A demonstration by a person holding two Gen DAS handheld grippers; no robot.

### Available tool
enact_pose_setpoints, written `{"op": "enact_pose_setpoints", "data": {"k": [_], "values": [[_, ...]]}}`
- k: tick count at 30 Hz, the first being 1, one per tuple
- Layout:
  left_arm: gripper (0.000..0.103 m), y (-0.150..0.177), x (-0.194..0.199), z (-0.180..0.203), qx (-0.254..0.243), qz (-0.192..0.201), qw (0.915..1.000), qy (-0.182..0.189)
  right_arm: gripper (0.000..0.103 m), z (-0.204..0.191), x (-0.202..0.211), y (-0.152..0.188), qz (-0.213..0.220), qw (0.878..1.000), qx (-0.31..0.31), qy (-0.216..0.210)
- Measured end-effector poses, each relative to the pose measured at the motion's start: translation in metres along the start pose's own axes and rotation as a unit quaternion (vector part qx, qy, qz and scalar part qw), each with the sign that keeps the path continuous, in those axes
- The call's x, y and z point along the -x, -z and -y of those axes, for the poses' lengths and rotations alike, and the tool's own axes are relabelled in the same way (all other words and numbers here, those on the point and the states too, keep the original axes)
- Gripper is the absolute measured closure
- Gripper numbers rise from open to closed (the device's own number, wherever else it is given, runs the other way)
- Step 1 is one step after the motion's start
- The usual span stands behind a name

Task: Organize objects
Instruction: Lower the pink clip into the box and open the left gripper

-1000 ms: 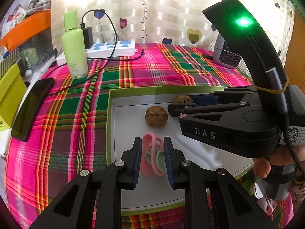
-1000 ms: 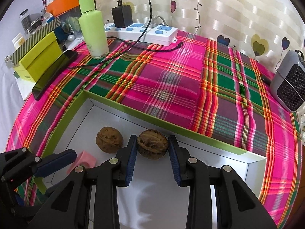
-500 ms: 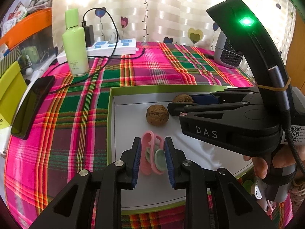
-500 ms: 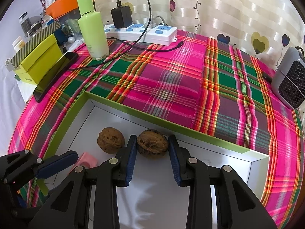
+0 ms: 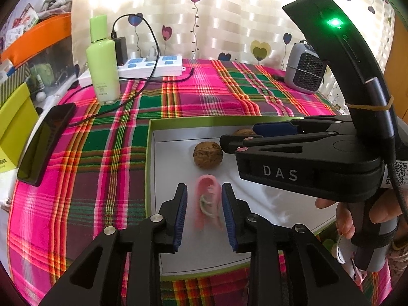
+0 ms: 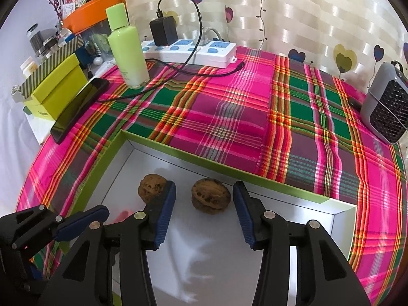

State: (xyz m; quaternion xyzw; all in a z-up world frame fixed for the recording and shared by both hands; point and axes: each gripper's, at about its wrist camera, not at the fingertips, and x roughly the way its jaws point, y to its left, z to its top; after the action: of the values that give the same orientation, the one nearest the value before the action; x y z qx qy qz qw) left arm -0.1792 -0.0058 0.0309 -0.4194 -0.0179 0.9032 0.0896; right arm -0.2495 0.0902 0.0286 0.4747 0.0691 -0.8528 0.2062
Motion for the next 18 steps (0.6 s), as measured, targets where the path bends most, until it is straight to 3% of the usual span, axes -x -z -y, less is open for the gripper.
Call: {"op": "enact_pose_setpoints", "data": {"k": [18], "values": [[0.065, 0.009, 0.029, 0.007, 0.001, 0.019, 0.9997, -0.011, 0.05, 0.0, 0.047, 0.015, 0.05, 0.998, -0.032, 0.006]]}}
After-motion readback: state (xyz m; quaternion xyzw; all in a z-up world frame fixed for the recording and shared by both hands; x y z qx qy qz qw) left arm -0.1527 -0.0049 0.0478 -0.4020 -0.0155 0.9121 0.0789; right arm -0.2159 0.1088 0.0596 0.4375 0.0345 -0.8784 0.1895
